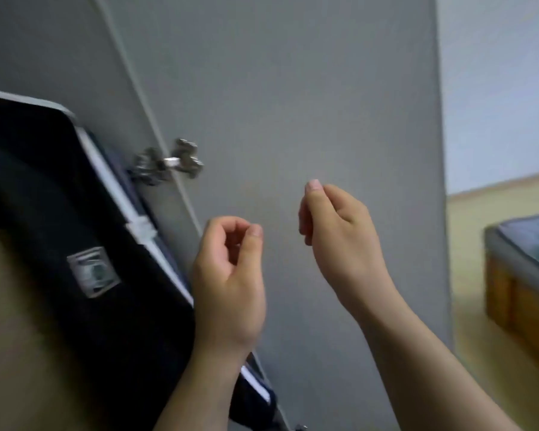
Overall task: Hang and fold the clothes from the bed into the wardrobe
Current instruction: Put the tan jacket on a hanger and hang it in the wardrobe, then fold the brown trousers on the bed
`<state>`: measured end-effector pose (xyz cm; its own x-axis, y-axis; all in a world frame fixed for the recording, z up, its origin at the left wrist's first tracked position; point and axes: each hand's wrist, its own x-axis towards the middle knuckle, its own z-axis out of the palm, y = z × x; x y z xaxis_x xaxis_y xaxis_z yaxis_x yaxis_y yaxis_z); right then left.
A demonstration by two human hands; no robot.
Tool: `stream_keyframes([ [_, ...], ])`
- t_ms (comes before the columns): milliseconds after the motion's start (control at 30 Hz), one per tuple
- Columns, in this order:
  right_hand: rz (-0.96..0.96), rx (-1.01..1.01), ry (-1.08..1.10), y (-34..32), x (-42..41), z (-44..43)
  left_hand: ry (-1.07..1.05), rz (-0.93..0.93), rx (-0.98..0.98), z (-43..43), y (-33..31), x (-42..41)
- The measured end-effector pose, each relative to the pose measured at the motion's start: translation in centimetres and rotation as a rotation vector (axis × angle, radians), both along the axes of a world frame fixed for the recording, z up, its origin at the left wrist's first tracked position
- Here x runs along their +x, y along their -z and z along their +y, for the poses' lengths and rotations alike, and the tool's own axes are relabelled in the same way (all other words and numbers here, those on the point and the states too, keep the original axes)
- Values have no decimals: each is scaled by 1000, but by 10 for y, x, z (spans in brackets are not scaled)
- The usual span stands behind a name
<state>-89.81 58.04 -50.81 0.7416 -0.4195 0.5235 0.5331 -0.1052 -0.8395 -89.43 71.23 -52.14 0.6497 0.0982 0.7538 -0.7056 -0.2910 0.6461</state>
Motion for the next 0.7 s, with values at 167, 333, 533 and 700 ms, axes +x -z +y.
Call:
stream_keyframes([
  [167, 216, 185, 239, 55, -15, -113, 371, 321, 77, -132, 49, 7],
  [333, 422, 241, 535, -1, -53, -230, 684, 529, 207, -262, -4, -16],
  [533, 626, 452, 835, -42, -141, -344, 959, 878, 388, -398, -49, -69],
  [700, 865, 592, 1038, -61, -206, -385, 1026, 1049, 654, -461, -72, -95],
])
